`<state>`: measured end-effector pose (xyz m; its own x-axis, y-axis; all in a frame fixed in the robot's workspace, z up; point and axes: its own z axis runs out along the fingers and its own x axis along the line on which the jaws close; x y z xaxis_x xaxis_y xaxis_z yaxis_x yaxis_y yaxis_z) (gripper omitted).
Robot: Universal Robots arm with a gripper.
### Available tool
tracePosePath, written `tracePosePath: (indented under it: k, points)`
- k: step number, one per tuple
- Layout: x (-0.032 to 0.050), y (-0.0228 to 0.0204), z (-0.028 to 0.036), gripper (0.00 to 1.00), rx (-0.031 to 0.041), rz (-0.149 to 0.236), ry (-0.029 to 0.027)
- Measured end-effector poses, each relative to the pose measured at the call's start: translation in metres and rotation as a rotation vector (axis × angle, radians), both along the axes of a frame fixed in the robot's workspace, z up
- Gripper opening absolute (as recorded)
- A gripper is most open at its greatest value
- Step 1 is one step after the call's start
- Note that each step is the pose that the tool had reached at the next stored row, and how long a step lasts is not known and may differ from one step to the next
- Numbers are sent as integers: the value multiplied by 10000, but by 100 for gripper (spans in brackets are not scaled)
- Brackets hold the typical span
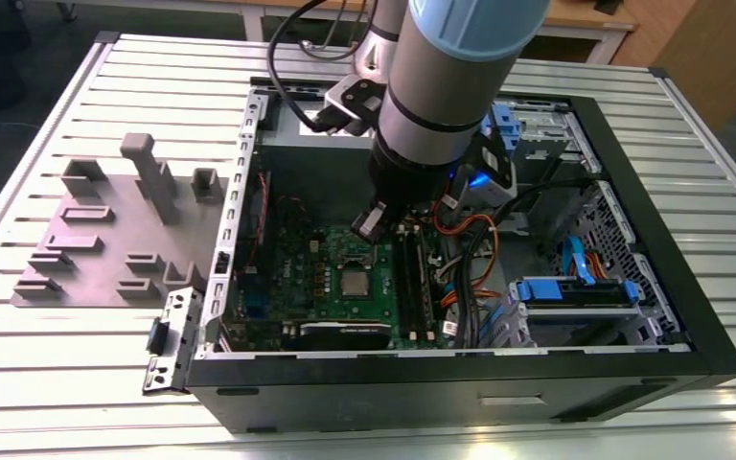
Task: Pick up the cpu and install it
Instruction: 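Close the cpu cover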
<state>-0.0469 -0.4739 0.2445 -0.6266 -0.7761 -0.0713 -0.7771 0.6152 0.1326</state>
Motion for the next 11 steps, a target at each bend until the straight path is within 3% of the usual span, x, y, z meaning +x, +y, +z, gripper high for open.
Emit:
tracePosePath:
  k: [11]
  points:
    - [0,-41,0,11,0,-1,0]
